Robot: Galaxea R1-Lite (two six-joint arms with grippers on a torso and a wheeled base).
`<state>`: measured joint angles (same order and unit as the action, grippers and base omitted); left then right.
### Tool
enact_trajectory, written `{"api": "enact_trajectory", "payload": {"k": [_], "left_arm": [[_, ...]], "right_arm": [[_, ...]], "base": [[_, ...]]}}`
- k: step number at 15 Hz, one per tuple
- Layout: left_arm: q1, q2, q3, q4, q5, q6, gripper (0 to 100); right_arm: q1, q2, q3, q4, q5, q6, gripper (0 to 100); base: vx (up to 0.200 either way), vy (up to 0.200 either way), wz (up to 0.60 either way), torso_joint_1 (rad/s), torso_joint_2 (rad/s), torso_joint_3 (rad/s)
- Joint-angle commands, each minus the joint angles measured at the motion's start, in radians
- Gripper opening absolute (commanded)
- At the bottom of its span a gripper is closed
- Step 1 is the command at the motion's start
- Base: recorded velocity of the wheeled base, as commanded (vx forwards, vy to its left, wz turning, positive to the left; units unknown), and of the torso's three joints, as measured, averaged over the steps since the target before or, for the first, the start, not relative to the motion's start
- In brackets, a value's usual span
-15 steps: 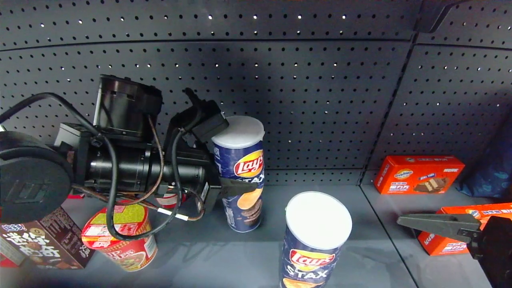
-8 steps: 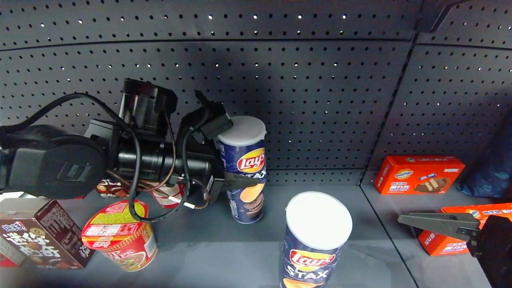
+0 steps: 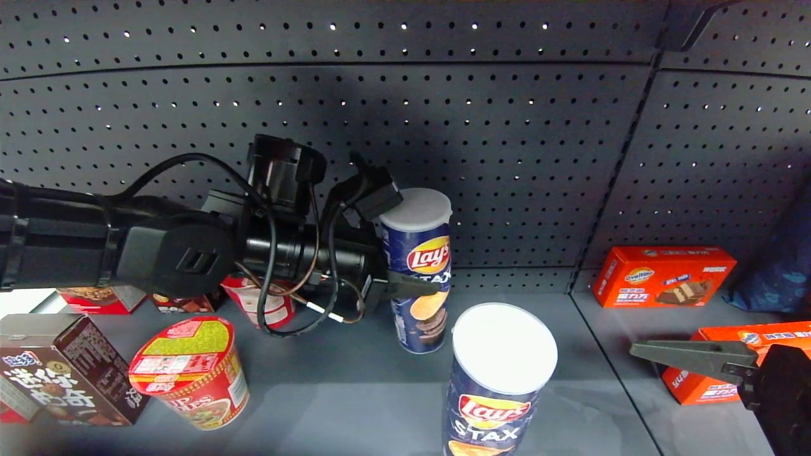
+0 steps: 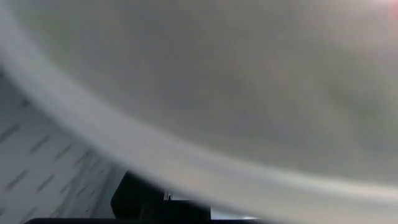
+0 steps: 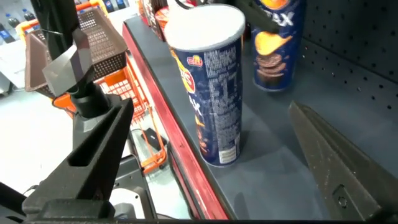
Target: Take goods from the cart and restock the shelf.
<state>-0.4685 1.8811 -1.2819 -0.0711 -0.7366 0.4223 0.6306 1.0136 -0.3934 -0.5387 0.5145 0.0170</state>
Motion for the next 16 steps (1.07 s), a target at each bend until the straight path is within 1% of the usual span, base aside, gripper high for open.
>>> {"api": "enact_trajectory", "payload": {"k": [1,4,10,16], "left_arm": [[0.001,0.03,-0.024,-0.001,-0.01,0.0,0],[0.004,0.058,-0.039,-0.001,-0.02,0.001,0],[0.004,0.081,-0.042,-0.003,-0.018,0.007,0],[0.002,0.105,-0.073,-0.001,-0.018,0.009,0]], "right_arm": [[-0.003,0.0,0.004,0.0,0.001,0.0,100],[-0.005,0.0,0.008,-0.001,0.002,0.0,100],[-0.006,0.0,0.01,0.0,0.002,0.0,100],[-0.006,0.0,0.022,-0.014,0.004,0.014,100]], "base": [[0.0,0.0,0.0,0.0,0.0,0.0],[0.0,0.0,0.0,0.0,0.0,0.0],[0.0,0.0,0.0,0.0,0.0,0.0],[0.0,0.0,0.0,0.0,0.0,0.0]]}}
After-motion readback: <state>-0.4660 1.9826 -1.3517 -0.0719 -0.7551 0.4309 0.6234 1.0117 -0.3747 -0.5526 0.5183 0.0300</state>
